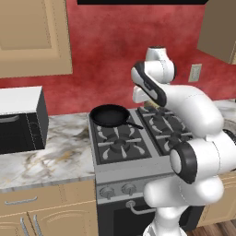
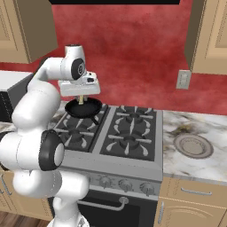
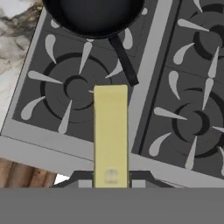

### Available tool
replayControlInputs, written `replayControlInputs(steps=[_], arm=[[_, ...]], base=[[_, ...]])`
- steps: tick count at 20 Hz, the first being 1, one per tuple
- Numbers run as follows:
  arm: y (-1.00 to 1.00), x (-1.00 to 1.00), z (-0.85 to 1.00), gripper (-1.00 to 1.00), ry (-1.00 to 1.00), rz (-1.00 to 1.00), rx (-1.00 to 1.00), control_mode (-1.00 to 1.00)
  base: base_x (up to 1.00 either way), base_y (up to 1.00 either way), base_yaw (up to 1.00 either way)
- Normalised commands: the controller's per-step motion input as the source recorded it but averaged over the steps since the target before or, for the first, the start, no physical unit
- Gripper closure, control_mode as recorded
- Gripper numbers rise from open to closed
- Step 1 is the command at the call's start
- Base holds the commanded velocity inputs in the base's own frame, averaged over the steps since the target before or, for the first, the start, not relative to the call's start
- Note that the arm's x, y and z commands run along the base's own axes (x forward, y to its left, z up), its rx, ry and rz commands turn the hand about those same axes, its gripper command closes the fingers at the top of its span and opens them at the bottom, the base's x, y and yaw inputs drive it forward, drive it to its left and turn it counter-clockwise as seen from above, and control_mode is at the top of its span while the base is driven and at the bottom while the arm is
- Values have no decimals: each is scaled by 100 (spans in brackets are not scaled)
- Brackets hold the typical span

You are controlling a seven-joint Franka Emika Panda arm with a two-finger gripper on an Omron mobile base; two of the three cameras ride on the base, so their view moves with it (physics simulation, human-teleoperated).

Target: Pick up the butter stick and place it in the pan. Then turn on the burner for the pan.

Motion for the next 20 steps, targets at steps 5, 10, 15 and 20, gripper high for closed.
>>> replayControlInputs(steps=[5,10,15,20], arm=[[56,29,-10,100,0,-11,0,-100],[40,33,-10,100,0,-7,0,-100],[19,41,-22,100,0,-1,0,-100],[22,37,-35,100,0,0,0,-100]], base=[[0,0,0],[0,0,0],[0,0,0],[0,0,0]])
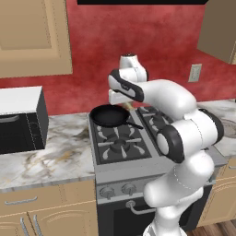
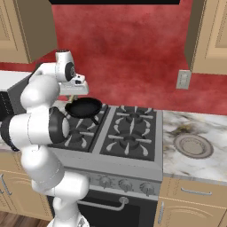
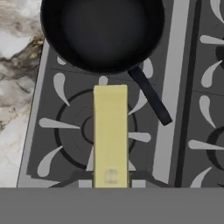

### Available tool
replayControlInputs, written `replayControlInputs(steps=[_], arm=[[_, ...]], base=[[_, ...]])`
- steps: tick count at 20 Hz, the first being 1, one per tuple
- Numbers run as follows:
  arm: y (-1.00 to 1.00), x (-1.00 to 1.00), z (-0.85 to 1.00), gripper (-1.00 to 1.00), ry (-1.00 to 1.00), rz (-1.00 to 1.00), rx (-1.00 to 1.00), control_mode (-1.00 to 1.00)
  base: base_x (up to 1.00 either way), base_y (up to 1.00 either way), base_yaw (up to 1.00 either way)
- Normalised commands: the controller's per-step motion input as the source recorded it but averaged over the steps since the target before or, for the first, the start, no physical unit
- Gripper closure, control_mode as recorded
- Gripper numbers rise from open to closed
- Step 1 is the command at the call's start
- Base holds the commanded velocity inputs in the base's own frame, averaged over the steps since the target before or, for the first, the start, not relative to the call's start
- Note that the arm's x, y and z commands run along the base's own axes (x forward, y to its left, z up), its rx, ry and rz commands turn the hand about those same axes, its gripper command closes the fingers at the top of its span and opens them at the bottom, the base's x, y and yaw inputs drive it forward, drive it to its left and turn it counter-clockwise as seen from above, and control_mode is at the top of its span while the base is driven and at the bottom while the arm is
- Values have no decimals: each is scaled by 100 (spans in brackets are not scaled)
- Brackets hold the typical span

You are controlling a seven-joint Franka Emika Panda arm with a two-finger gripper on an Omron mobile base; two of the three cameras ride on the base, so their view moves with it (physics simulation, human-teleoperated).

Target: Pick up the butter stick and place it in the pan. Then turn on the burner for the pan.

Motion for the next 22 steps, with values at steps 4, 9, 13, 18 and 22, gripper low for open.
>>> replayControlInputs(steps=[4,9,13,18,22], arm=[[21,35,-24,100,0,0,0,-100],[19,36,-16,100,0,-1,0,-100],[16,40,-24,100,0,-1,0,-100],[8,29,-34,100,0,-3,2,-100],[0,21,-36,100,0,-8,6,-100]], base=[[0,0,0],[0,0,0],[0,0,0],[0,0,0],[0,0,0]])
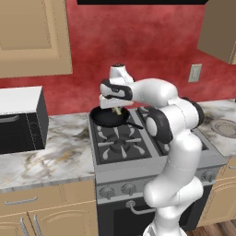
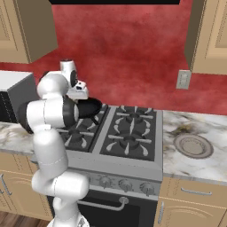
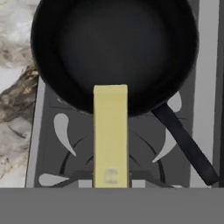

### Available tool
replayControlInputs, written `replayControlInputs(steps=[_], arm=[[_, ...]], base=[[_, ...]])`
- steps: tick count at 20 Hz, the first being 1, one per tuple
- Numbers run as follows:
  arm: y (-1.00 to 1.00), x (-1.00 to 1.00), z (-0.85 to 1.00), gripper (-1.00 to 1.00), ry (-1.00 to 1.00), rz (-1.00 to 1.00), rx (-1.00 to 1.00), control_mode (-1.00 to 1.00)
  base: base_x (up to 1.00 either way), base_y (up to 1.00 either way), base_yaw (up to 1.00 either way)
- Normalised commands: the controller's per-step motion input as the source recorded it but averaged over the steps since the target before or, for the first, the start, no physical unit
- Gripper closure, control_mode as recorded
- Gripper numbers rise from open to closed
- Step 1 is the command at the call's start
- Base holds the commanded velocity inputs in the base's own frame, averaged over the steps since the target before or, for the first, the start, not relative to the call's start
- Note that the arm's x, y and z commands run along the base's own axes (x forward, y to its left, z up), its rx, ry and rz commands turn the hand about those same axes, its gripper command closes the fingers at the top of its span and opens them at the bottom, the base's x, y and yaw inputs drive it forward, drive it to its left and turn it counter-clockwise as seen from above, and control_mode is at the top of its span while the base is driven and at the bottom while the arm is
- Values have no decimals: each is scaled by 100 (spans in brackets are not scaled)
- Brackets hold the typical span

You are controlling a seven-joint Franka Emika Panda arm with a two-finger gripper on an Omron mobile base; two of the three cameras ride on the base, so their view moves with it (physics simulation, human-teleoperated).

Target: Pick up the butter stick and place it in the pan. Then turn on the burner for the pan.

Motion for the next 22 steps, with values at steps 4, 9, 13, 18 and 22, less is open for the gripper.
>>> replayControlInputs(steps=[4,9,13,18,22], arm=[[0,29,-30,100,0,-8,3,-100],[0,39,-29,100,-1,-4,0,-100],[4,45,-25,100,-1,-2,0,-100],[10,51,-20,100,0,-1,0,-100],[6,39,-21,100,0,0,0,-100]], base=[[0,0,0],[0,0,0],[0,0,0],[0,0,0],[0,0,0]])
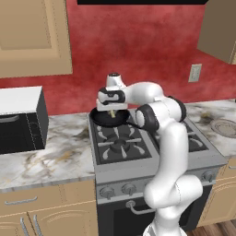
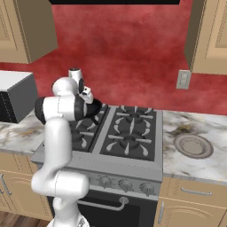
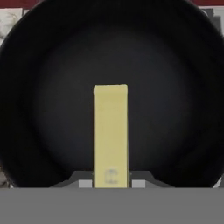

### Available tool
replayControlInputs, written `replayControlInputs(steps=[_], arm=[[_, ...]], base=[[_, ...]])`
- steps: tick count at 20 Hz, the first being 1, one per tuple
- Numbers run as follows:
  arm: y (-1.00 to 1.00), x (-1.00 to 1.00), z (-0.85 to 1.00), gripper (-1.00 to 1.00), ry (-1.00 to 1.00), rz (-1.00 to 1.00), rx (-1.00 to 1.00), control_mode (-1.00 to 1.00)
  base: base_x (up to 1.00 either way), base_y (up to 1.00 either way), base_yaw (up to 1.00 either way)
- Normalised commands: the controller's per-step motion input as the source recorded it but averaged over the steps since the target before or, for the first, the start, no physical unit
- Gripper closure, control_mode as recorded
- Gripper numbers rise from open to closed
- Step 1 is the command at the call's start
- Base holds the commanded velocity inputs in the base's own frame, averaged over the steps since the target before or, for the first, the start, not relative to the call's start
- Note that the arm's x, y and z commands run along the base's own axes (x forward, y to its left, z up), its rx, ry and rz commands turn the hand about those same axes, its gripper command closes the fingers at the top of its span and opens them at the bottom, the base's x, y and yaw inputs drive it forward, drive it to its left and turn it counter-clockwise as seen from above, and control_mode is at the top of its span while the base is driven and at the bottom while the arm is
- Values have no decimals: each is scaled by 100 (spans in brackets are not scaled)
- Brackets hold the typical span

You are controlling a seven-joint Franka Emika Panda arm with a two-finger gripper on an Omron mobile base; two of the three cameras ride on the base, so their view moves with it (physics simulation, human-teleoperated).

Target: Pick up the butter stick and place it in the pan. Then turn on the burner for the pan.

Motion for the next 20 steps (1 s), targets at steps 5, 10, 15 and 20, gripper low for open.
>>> replayControlInputs(steps=[5,10,15,20], arm=[[0,26,-26,100,0,0,0,-100],[0,23,-26,100,0,0,0,-100],[0,6,-17,100,0,0,0,-100],[0,0,-1,-100,0,0,0,-100]], base=[[0,0,0],[0,0,0],[0,0,0],[0,0,0]])
